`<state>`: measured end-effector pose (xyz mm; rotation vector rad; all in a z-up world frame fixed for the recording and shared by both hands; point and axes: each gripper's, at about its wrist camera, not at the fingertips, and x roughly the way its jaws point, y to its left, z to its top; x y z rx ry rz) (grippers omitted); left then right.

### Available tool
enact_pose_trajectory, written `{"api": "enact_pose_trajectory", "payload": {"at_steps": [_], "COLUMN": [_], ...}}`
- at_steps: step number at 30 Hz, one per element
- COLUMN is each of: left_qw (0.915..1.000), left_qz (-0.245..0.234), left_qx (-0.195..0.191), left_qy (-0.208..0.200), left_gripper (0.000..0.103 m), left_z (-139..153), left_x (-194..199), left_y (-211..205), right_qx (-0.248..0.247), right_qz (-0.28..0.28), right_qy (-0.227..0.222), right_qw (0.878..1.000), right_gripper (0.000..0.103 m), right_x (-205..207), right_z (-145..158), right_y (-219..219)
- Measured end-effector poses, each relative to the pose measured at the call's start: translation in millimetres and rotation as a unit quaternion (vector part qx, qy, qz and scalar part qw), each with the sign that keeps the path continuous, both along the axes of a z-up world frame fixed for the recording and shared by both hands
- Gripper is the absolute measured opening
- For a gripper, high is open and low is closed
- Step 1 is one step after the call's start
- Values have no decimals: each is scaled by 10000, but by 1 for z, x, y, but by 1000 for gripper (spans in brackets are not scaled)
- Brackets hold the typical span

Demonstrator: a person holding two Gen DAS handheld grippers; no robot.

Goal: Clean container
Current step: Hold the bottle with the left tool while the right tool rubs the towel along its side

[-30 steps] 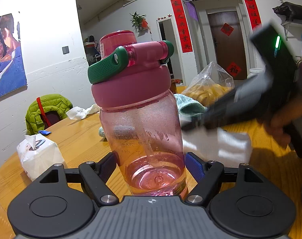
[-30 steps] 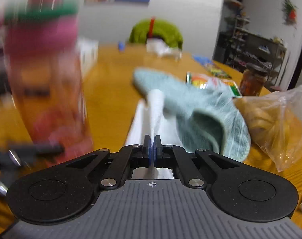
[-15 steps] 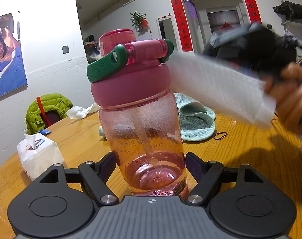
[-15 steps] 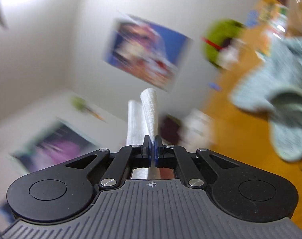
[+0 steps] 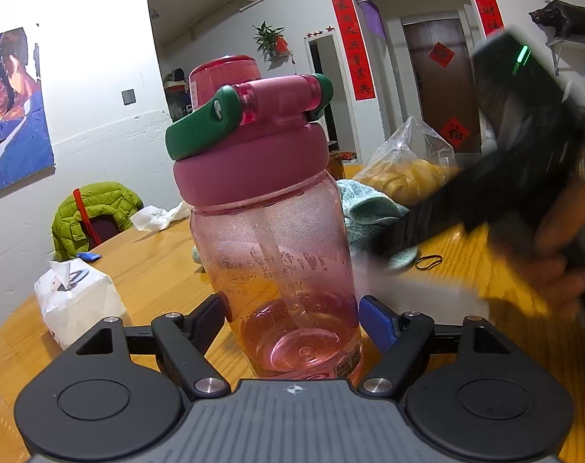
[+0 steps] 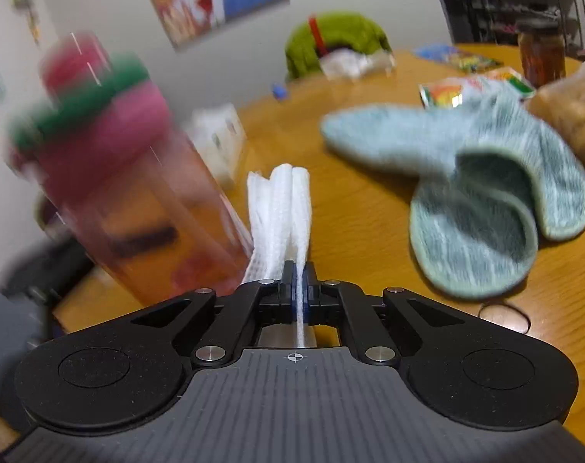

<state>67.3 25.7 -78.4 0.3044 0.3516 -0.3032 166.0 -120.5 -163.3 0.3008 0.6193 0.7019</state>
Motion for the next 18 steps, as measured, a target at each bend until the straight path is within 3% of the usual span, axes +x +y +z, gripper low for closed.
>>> {"api": "enact_pose_trajectory", "payload": {"at_steps": [4,6,9,12,15,18], "left_qw": [10000,10000,10000,10000,10000,9994], "left_qz": [-2,-11,-23,-11,28,186], "left_qx": [12,19,-14,-3,59,201], "left_qy": [-19,-22,-2,4,40,194], "left_gripper": [75,75,75,75,79,81], "left_z": [-1,-1,-1,-1,0,6], "left_x": [0,0,1,2,0,-6], "left_y": [-1,-1,-1,-2,-2,-3], "right_qx": [1698,1970,1333,338,-126,-80], "right_qz": [257,378,275,189,153,49], "right_qy": [-153,29,535,1001,864,703], "right_qw": [9850,9797,9892,9942,9961,9975], "right_gripper": [6,6,6,7,7,7], "right_x": [9,15,27,37,29,29], "right_z": [20,16,1,-20,-23,-20], "right_y": [-33,-39,-27,-5,4,2]}}
